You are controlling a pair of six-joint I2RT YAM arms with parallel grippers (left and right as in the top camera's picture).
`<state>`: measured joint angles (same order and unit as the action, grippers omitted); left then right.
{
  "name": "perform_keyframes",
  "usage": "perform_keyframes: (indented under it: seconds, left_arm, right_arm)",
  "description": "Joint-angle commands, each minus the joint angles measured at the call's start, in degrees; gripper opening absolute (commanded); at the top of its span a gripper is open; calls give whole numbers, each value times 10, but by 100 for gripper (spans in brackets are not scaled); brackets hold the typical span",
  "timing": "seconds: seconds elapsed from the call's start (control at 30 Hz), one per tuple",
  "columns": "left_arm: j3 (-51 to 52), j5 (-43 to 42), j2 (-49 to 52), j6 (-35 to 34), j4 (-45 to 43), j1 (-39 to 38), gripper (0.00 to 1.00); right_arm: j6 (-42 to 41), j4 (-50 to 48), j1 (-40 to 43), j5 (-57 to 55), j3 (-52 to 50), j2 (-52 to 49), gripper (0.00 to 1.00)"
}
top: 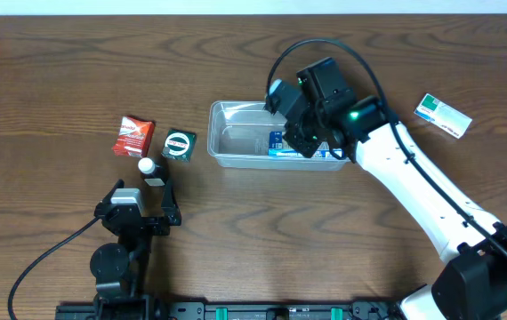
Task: Pack container
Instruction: 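Lower the blue box into the container and open right gripper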
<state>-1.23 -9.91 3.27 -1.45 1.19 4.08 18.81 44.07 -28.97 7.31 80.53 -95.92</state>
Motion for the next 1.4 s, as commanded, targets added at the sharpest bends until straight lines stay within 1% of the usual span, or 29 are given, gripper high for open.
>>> perform_keyframes:
  seconds: [0.0, 0.13, 0.37, 0.5, 1.37]
  left_arm:
    - [10, -6, 0, 3, 20, 2, 98]
    - [10, -6, 0, 3, 20, 2, 98]
    - [10, -6, 0, 3, 20, 2, 98]
    - [10, -6, 0, 3, 20, 2, 98]
    - [10, -6, 0, 3, 20, 2, 98]
  right_arm:
    - [-159, 3, 18, -7, 2, 8, 1]
    - [-218, 13, 18, -9, 2, 6, 1]
    - [-263, 51, 18, -11, 2, -2, 1]
    - [-265, 74, 18, -11, 2, -10, 1]
    - [-264, 85, 18, -11, -1, -98, 1]
